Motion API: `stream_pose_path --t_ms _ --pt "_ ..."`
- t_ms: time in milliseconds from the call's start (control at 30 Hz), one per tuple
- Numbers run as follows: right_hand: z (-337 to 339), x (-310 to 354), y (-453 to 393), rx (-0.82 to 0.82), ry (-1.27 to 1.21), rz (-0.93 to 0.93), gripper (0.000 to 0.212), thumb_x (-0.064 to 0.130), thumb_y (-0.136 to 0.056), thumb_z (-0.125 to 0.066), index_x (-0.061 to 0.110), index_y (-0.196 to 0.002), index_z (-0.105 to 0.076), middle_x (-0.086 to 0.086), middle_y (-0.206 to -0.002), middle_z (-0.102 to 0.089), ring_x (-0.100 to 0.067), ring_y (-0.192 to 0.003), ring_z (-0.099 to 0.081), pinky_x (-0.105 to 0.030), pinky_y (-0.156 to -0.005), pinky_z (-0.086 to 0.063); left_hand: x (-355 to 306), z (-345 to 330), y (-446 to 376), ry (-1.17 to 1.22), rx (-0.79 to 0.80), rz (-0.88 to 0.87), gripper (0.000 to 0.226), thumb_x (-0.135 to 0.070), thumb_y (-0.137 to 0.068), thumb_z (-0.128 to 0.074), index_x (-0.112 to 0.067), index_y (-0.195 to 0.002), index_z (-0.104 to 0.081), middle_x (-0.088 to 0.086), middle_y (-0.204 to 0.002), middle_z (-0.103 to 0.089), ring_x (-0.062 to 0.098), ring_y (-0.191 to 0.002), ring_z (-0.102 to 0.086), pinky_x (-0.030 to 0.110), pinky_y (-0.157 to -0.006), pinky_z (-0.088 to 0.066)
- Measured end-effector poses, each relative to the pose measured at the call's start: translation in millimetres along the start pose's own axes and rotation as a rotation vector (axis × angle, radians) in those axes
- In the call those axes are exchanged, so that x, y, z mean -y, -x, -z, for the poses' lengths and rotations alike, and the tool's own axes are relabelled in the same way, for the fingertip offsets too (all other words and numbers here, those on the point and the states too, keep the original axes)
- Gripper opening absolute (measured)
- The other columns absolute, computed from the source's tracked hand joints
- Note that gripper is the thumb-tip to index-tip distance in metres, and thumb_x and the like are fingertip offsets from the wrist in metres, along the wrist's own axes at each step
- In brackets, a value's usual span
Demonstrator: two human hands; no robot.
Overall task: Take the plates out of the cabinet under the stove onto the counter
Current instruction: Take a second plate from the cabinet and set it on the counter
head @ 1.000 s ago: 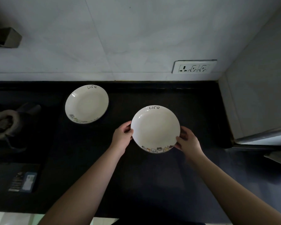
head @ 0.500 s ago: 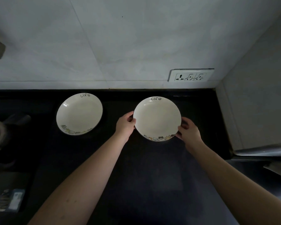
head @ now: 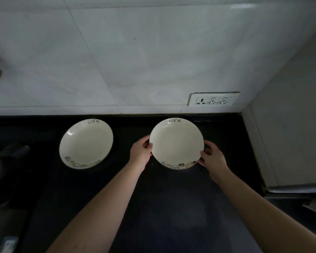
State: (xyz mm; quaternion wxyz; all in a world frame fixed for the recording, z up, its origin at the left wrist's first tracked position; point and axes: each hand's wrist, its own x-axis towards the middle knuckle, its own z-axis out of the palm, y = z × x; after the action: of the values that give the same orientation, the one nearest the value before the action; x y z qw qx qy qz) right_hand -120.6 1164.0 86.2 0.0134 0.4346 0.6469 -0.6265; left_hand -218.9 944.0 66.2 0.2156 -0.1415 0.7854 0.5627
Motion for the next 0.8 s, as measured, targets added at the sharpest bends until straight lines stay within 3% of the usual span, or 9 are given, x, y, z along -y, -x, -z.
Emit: stream_pose_path --t_ms 100,200,400,533,600,700,800 --pt "-1 2 2 -0.009 0.039 0.007 0.048 0.004 -0.093 -0.06 0.024 -0.136 -0.05 -0.009 -0.13 -0.054 -0.027 -0.11 -0.06 -0.044 -0.083 -0.059 -2 1 3 -0.024 -0.005 -0.018 0.046 -0.011 -0.094 -0.061 -0.029 -0.136 -0.055 0.004 -0.134 -0.057 0.0 -0.079 -0.054 0.015 -0.061 -0.048" --pt "0 2 4 -0.007 0.096 0.035 0.048 0.006 -0.094 -0.059 0.023 -0.138 -0.049 -0.01 -0.133 -0.054 -0.025 -0.107 -0.061 -0.04 -0.081 -0.06 -1 1 5 -0.059 -0.015 -0.044 0.047 -0.013 -0.096 -0.06 -0.026 -0.14 -0.05 0.006 -0.134 -0.057 0.005 -0.089 -0.057 0.017 -0.065 -0.049" --pt "9 3 14 -0.021 0.264 0.091 0.051 0.023 -0.097 -0.055 0.02 -0.145 -0.039 -0.007 -0.131 -0.058 -0.015 -0.092 -0.06 -0.044 -0.088 -0.056 -4 14 20 -0.047 -0.056 0.07 0.045 -0.023 -0.098 -0.054 -0.023 -0.142 -0.044 0.007 -0.128 -0.06 0.013 -0.094 -0.061 0.027 -0.062 -0.054" --pt "20 4 29 0.043 0.419 0.169 0.049 0.03 -0.096 -0.055 0.02 -0.142 -0.042 -0.005 -0.129 -0.06 -0.023 -0.109 -0.059 -0.049 -0.094 -0.052 -1 37 44 -0.334 -0.025 -0.005 0.045 -0.029 -0.1 -0.051 -0.025 -0.144 -0.042 0.004 -0.133 -0.058 0.018 -0.108 -0.06 0.031 -0.085 -0.052" --pt "24 4 40 0.084 0.508 0.217 0.045 0.033 -0.097 -0.054 0.02 -0.139 -0.046 -0.003 -0.127 -0.062 -0.021 -0.106 -0.06 -0.043 -0.09 -0.052 2 48 59 -0.495 -0.019 -0.055 0.045 -0.032 -0.1 -0.049 -0.024 -0.144 -0.042 0.002 -0.134 -0.058 0.018 -0.114 -0.059 0.028 -0.087 -0.046" --pt "27 0 57 0.125 0.619 0.303 0.042 0.033 -0.098 -0.053 0.022 -0.138 -0.049 0.001 -0.125 -0.063 -0.01 -0.1 -0.054 -0.028 -0.079 -0.042 8 60 87 -0.603 0.013 -0.125 0.046 -0.032 -0.101 -0.048 -0.022 -0.145 -0.041 0.003 -0.135 -0.057 0.016 -0.113 -0.059 0.032 -0.092 -0.05" --pt "28 -5 75 0.185 0.68 0.371 0.04 0.032 -0.097 -0.053 0.021 -0.136 -0.052 0.001 -0.125 -0.063 -0.007 -0.097 -0.052 -0.023 -0.076 -0.039 19 68 117 -0.71 0.026 -0.174 0.049 -0.032 -0.1 -0.049 -0.023 -0.147 -0.038 0.003 -0.14 -0.052 0.017 -0.12 -0.056 0.033 -0.096 -0.049"
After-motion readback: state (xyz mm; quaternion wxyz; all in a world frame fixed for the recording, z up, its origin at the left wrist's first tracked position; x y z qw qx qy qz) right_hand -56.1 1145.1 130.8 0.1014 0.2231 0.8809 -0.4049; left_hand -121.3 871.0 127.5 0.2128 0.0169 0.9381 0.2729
